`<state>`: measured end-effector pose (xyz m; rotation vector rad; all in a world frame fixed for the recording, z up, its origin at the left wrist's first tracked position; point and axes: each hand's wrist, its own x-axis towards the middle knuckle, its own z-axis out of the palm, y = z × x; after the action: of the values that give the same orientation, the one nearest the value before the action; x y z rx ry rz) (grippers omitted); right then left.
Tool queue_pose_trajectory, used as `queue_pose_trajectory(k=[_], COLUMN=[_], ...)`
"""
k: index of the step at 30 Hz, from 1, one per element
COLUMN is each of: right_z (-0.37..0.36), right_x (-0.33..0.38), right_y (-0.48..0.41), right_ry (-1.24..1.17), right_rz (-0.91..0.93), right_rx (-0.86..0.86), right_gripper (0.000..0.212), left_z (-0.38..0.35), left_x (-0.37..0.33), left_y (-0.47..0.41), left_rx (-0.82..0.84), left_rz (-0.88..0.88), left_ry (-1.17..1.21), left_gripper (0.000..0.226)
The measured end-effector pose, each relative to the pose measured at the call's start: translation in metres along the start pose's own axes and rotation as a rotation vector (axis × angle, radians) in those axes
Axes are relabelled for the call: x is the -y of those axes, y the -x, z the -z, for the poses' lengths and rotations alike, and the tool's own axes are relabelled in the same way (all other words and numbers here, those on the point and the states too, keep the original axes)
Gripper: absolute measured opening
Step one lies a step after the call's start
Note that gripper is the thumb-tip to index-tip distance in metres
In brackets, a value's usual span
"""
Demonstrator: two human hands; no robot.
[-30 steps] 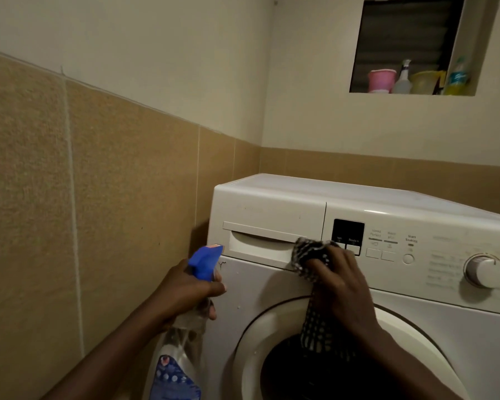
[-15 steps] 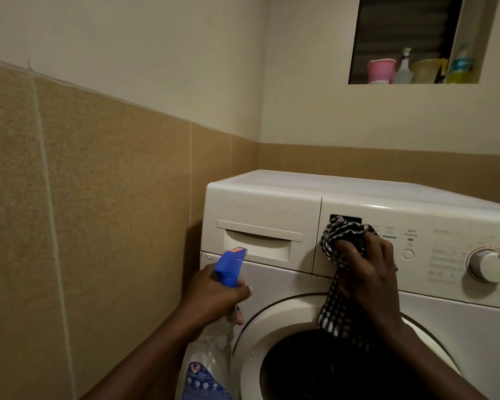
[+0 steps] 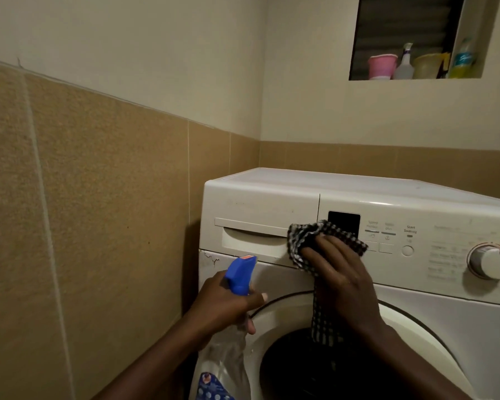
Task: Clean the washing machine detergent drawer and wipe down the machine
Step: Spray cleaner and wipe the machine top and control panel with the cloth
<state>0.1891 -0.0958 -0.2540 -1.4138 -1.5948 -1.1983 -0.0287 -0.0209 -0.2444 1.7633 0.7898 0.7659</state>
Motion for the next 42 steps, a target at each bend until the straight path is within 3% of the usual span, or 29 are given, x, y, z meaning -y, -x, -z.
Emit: queue_pose_trajectory(k=[5, 10, 16, 23, 28, 35, 42], right_z=[-0.021, -0.047, -0.067, -0.059, -0.077, -0.051, -0.045], right_x=[0.025, 0.057, 0.076, 0.069, 0.090, 0.063, 0.057], right_y=[-0.006, -0.027, -0.062, -0.033, -0.054, -0.035, -0.003], right_ry=[-0.005, -0.018, -0.089, -0.059, -0.114, 0.008, 0.021], right_rz=[0.089, 0.048, 0.053, 0.070, 0.121, 0.001, -0.135], right_rx=[0.190, 0.349, 0.449, 0.454, 0.492, 0.413, 0.294], right_gripper=[0.056, 0.060, 0.053, 0.059, 0.048, 0.055, 0.087], left_z=[0.016, 0.034, 0.034, 0.037, 0.036, 0.039, 0.042], left_x=[0.004, 0.006, -0.002, 0.004, 0.001, 0.009, 0.014], left_y=[0.006, 0.003, -0.002, -0.003, -0.004, 0.001, 0.000], left_rx=[-0.046, -0.114, -0.153, -0.160, -0.158, -0.159, -0.145], left_rz=[-0.009, -0.006, -0.040, -0.001, -0.025, 0.007, 0.016], left_ry=[0.002, 0.001, 0.025, 0.061, 0.040, 0.066, 0.016], left_gripper=[0.026, 0.022, 0.015, 0.017, 0.014, 0.020, 0.016])
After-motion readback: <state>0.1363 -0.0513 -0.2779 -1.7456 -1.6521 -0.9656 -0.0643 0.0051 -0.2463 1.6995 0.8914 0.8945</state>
